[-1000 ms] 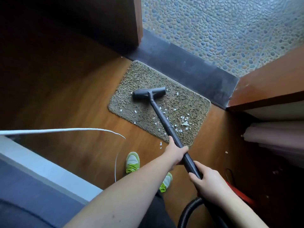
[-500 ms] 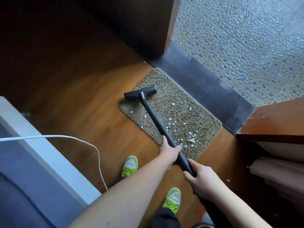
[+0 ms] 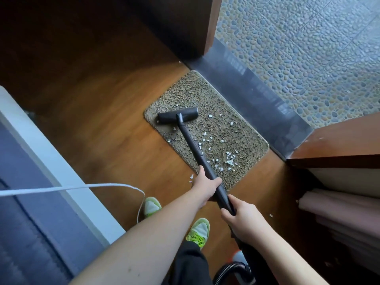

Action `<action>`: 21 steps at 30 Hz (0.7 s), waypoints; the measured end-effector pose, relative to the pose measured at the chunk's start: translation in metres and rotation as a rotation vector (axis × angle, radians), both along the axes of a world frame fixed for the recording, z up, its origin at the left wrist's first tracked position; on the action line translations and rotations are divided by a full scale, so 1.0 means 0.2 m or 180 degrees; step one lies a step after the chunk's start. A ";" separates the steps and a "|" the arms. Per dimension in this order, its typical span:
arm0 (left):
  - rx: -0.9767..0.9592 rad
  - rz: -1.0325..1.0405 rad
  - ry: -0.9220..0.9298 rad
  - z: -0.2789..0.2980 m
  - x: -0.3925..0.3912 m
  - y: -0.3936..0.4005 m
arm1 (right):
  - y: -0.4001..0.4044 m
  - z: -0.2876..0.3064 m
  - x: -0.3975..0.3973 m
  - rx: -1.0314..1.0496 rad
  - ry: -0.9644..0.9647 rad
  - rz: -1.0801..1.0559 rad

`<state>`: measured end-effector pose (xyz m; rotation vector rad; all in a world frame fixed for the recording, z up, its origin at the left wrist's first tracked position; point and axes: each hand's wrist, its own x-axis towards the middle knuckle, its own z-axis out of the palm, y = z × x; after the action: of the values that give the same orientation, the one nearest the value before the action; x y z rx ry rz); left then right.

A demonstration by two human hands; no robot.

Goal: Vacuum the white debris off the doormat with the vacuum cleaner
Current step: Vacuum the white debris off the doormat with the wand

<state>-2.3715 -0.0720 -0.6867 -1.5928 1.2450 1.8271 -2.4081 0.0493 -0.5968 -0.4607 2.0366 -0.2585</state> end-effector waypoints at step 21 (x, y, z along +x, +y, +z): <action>-0.0142 0.0027 0.0154 -0.08 0.06 -0.21 | -0.24 -0.04 0.13 0.0058 0.0268 -0.0030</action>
<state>-2.3601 -0.1147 -0.7019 -1.5885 1.3107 1.8656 -2.3824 0.0005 -0.6052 -0.4577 2.1220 -0.2295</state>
